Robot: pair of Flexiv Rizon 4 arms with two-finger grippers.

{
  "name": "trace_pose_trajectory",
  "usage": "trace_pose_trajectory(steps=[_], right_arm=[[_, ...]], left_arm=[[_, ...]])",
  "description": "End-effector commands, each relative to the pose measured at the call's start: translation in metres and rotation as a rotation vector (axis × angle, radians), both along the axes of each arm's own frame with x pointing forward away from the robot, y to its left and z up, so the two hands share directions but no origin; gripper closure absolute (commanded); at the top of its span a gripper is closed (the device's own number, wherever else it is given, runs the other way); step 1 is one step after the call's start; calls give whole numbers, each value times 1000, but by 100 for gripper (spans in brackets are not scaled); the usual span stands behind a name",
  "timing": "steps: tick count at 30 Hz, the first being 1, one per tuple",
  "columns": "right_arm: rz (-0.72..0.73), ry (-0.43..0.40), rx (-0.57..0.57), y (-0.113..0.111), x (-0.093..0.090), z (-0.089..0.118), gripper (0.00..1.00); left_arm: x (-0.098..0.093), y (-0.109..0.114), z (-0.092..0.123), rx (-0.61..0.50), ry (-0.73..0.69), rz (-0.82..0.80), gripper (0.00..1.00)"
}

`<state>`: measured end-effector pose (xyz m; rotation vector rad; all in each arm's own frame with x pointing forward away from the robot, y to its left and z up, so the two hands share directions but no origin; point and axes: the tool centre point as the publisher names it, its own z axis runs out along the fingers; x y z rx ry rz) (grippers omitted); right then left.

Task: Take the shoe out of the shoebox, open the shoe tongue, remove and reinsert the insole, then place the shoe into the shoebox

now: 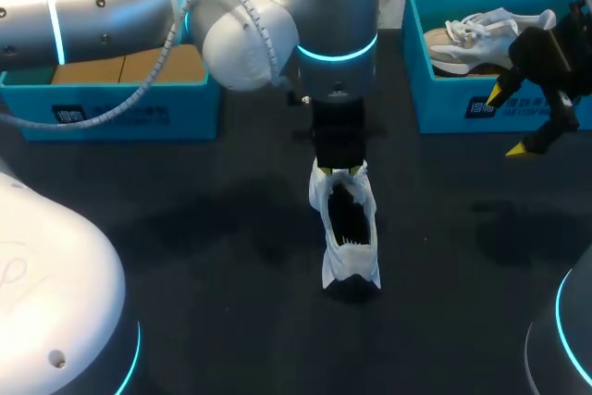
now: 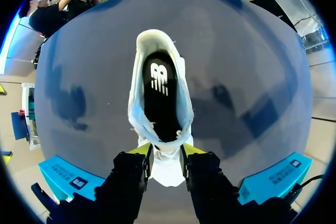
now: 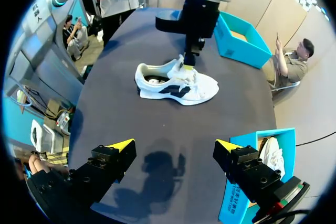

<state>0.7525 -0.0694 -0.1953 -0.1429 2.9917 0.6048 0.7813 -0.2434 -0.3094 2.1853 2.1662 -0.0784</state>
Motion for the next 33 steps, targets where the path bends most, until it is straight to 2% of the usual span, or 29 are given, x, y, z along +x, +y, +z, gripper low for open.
trace_pose_trajectory(steps=[1,7,12,18,24,28,33], right_arm=[[0,1,-2,0,1,-1,0],[0,1,-2,0,1,-1,0],[0,1,-2,0,1,-1,0],[0,1,-2,0,1,-1,0],[0,1,-2,0,1,-1,0],[0,1,-2,0,1,-1,0],[0,1,-2,0,1,-1,0]], left_arm=[[-11,3,-3,-11,-3,6,71],[-23,-2,-11,-8,-2,6,81],[-32,-1,-13,-4,8,-9,77],[-40,0,-22,6,34,6,77],[-42,-3,-15,-16,32,29,79],[-38,-5,-8,-25,11,35,76],[-28,-13,-19,0,-22,35,76]])
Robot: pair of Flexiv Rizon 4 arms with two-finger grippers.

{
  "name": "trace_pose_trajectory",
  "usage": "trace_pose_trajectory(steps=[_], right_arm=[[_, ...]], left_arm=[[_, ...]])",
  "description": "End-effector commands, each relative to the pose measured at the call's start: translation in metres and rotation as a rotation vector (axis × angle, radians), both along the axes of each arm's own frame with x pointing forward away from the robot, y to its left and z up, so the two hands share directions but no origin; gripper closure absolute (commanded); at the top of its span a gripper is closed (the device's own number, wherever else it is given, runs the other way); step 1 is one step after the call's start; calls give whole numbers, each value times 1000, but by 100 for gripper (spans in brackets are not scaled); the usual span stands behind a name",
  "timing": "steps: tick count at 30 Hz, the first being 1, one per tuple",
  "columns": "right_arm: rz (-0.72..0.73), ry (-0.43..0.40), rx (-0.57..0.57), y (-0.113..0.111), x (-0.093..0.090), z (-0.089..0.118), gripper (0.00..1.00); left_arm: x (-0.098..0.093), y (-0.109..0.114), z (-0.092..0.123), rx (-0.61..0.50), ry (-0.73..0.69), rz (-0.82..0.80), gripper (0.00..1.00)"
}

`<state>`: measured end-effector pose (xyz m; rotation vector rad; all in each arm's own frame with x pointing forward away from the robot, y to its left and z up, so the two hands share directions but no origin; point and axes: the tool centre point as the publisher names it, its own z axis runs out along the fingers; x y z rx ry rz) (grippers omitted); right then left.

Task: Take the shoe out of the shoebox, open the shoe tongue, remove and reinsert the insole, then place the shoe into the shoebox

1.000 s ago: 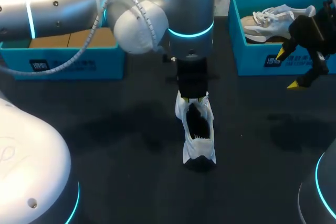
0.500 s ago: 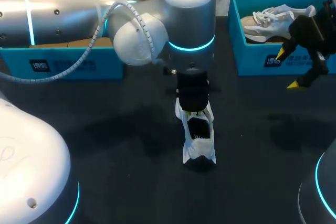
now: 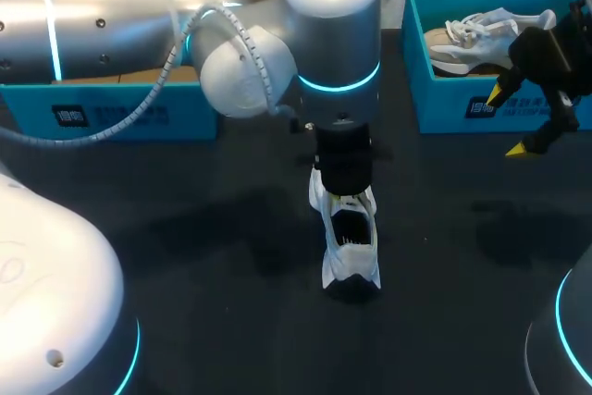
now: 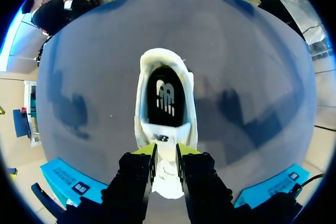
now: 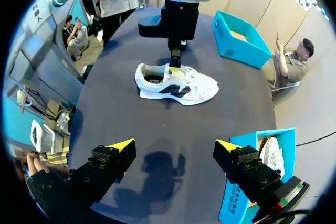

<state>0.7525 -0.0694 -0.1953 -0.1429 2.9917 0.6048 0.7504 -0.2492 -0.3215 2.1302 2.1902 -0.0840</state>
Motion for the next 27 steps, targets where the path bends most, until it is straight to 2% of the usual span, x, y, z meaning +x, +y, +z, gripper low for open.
trace_pose_trajectory(steps=[1,7,12,18,22,27], right_arm=[[0,1,-2,0,1,-1,0],[0,1,-2,0,1,-1,0],[0,1,-2,0,1,-1,0],[0,1,-2,0,1,-1,0],[0,1,-2,0,1,-1,0],[0,1,-2,0,1,-1,0]], left_arm=[[4,-8,-10,21,-13,-5,77],[-1,-5,-19,34,6,-3,80],[-8,-1,-19,8,26,43,81],[-6,1,-4,-8,13,103,78],[-7,-1,-10,5,17,146,72],[-15,1,-16,11,40,197,73]])
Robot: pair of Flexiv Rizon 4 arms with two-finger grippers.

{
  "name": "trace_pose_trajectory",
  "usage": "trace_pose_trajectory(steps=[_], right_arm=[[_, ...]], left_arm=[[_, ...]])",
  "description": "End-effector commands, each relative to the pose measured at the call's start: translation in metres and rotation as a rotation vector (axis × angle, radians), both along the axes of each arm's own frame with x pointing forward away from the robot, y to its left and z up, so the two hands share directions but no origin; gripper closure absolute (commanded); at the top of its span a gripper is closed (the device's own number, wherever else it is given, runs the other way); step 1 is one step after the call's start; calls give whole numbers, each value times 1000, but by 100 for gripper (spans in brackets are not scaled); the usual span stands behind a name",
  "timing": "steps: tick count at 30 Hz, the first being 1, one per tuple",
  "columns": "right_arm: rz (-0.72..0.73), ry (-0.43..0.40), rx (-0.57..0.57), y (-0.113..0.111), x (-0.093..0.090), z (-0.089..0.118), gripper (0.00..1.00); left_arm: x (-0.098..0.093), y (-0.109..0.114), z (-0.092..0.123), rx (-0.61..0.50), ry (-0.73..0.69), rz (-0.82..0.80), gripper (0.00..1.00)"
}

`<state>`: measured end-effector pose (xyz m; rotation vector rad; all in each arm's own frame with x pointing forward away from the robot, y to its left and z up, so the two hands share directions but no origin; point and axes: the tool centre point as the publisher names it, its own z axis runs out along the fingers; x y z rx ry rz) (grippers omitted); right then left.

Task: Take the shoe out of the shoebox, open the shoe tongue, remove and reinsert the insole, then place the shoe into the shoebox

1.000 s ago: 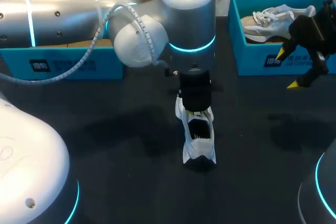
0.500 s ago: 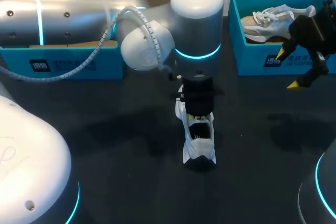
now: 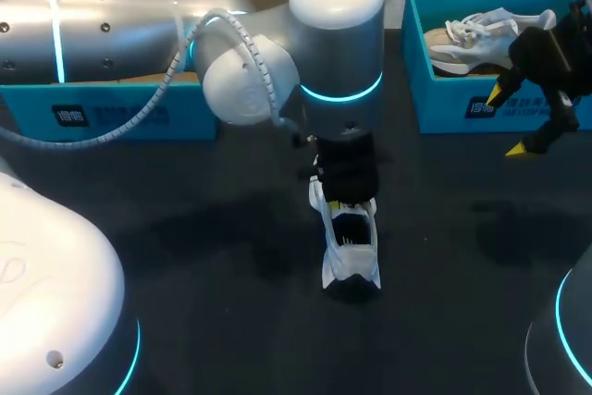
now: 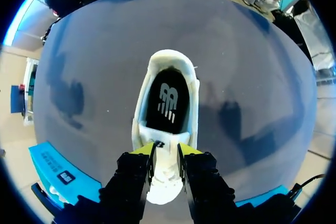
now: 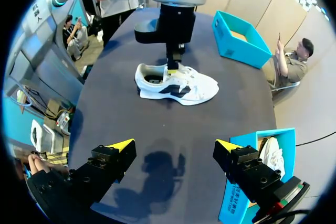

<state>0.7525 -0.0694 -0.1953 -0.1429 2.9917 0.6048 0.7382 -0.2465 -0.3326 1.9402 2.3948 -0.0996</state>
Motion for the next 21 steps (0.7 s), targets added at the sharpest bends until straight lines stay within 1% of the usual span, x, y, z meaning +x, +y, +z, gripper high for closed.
trace_pose_trajectory(steps=[1,6,7,10,14,16,19,21], right_arm=[[0,1,-2,0,1,-1,0],[0,1,-2,0,1,-1,0],[0,1,-2,0,1,-1,0],[0,1,-2,0,1,-1,0],[0,1,-2,0,1,-1,0],[0,1,-2,0,1,-1,0],[0,1,-2,0,1,-1,0],[0,1,-2,0,1,-1,0]], left_arm=[[-3,-2,-6,1,6,30,73],[-3,-2,-8,-5,19,108,72],[-3,-2,-6,-11,23,124,74],[-2,1,3,-23,29,169,76],[0,6,16,-37,37,223,73],[0,10,21,-30,37,259,73],[-2,14,24,-16,36,325,72],[-5,17,25,-9,43,375,69]])
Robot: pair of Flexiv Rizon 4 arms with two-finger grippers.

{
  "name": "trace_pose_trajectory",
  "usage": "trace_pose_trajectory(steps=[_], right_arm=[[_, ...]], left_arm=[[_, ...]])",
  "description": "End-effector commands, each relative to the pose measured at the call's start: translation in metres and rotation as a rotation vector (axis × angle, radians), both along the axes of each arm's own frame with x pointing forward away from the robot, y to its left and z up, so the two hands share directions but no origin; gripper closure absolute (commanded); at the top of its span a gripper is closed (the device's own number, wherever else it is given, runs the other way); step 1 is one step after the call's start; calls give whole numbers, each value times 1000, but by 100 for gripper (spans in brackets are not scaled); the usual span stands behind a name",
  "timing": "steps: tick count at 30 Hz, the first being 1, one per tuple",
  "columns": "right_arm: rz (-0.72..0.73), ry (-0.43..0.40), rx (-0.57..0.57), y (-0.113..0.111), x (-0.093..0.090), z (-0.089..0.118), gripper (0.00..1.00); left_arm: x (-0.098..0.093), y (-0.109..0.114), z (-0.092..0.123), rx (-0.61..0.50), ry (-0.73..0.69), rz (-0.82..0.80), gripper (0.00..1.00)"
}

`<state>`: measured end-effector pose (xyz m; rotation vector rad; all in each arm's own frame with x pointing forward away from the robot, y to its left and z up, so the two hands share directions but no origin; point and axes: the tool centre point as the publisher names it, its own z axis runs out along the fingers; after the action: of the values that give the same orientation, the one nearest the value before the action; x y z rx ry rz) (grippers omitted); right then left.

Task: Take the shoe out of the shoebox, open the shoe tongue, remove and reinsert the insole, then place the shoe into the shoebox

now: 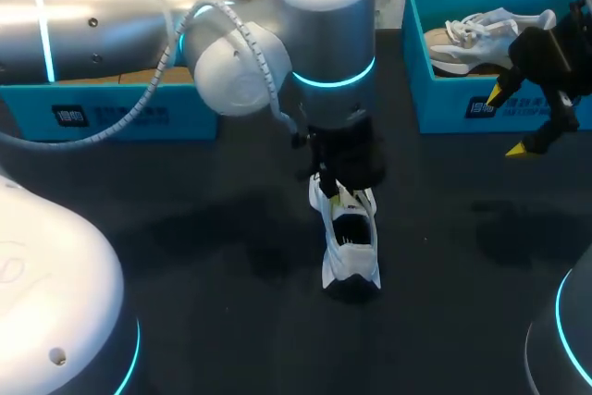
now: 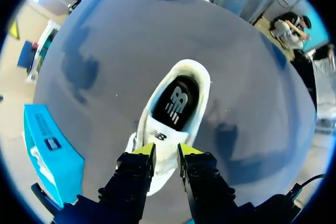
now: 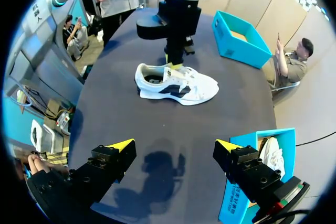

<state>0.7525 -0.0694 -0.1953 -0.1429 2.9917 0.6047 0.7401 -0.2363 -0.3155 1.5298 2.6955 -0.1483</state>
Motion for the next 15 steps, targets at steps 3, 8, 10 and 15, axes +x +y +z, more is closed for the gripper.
trace_pose_trajectory(steps=[3,8,10,15], right_arm=[[0,1,-2,0,1,-1,0],[0,1,-2,0,1,-1,0],[0,1,-2,0,1,-1,0],[0,1,-2,0,1,-1,0]], left_arm=[[-7,11,16,-39,29,138,56],[-7,20,35,-126,82,263,23],[-10,23,40,-149,104,306,0],[-10,23,40,-149,104,306,0]])
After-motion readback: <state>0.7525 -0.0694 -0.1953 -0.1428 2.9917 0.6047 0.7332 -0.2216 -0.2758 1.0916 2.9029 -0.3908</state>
